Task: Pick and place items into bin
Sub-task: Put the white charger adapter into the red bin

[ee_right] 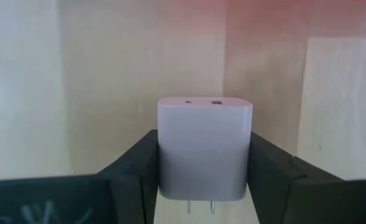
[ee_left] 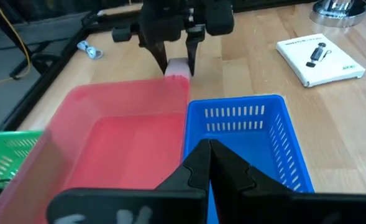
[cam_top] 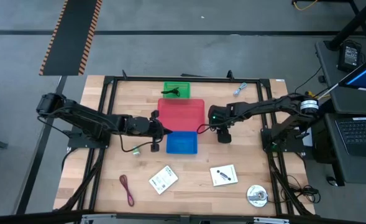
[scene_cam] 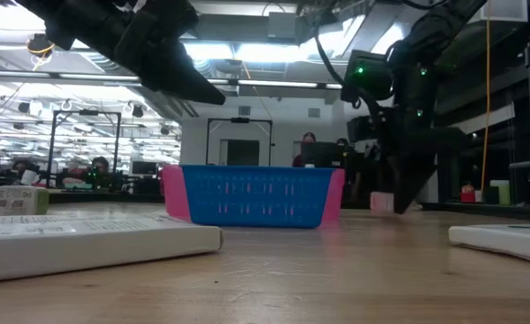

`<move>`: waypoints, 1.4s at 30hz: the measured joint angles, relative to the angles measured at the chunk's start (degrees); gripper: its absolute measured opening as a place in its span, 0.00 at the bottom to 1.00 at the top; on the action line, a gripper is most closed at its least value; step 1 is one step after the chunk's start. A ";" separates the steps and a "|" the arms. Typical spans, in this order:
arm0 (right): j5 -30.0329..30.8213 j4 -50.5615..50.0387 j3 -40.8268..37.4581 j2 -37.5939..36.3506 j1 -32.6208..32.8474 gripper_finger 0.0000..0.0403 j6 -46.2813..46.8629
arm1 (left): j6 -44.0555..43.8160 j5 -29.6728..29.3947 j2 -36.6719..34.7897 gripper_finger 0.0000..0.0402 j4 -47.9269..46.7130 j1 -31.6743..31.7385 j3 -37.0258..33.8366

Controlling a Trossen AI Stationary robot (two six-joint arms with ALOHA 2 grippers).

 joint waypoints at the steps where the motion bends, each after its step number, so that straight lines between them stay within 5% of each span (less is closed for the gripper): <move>1: -0.03 -0.06 0.00 -0.43 -0.02 0.41 0.64 | 0.46 0.00 -0.48 0.01 0.03 0.04 0.00; 13: -0.18 1.15 3.33 -12.69 -0.02 0.41 3.08 | 2.66 -4.45 -13.38 0.01 -11.52 0.22 0.00; 24: -8.75 22.13 -1.01 -20.13 0.20 0.41 0.66 | 2.71 -6.66 -17.53 0.01 -22.02 0.20 -0.04; 35: -9.73 40.76 -8.29 -19.97 1.47 0.41 2.18 | 2.72 -6.08 -17.62 0.01 -6.84 0.20 -10.93; 42: -7.14 46.46 -9.70 -18.77 3.31 0.41 6.93 | 4.13 -6.17 -17.64 0.01 -4.08 0.22 -11.80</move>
